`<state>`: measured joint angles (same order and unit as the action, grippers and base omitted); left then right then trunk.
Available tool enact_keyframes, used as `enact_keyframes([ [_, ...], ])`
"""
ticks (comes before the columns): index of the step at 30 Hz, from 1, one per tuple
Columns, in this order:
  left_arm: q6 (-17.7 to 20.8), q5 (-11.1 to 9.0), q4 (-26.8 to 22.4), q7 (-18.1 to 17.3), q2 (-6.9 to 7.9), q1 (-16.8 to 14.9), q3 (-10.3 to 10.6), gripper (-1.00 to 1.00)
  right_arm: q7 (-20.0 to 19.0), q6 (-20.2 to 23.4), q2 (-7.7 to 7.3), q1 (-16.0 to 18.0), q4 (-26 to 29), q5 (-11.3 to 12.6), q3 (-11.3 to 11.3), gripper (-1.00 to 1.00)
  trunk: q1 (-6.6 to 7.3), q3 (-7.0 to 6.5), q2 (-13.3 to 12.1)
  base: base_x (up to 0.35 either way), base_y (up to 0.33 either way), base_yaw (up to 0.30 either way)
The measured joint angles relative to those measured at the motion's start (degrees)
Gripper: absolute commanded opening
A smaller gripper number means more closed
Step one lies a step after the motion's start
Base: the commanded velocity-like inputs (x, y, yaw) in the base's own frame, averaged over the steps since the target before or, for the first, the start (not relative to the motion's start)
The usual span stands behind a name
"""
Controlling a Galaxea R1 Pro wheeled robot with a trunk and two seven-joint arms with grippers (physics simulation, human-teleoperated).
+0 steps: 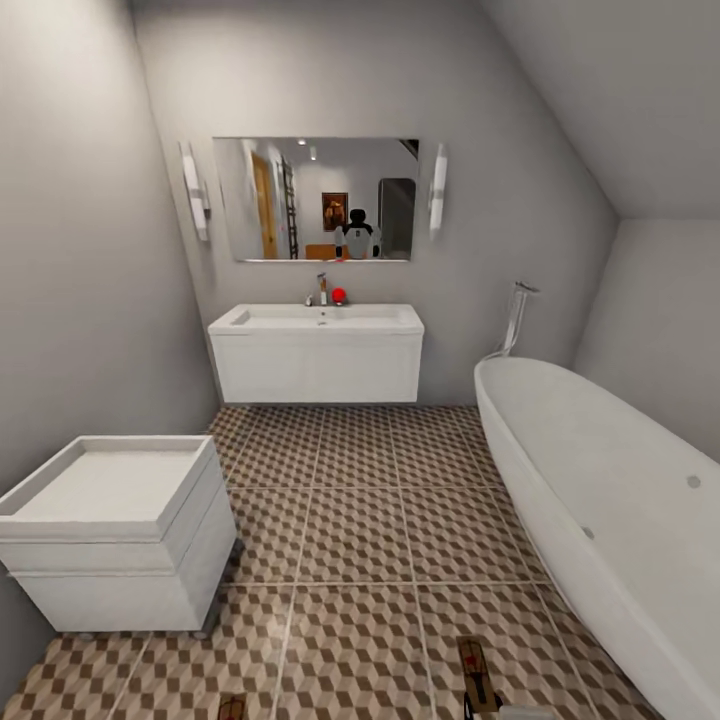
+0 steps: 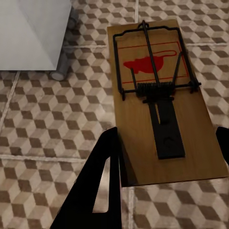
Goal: Take the four mousetraps from the cabinet in the bathroom and place them on the bathroom floor. Make sure all four end up on the same floor surface, and ensure that at least two of them are either under or directly next to the same bathroom sink.
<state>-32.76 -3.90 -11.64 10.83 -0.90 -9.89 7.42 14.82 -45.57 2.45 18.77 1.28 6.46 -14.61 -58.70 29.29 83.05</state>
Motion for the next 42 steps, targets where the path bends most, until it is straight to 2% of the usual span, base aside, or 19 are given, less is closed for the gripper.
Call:
enact_keyframes([
  [42, 0.01, 0.00, 0.00, 0.00, 0.00, 0.00, 0.00, -1.00, 0.00, -0.02, 0.00, 0.00, 0.00, -0.01, 0.00, -1.00, 0.00, 0.00, 0.00, 0.318, -0.050, 0.000],
])
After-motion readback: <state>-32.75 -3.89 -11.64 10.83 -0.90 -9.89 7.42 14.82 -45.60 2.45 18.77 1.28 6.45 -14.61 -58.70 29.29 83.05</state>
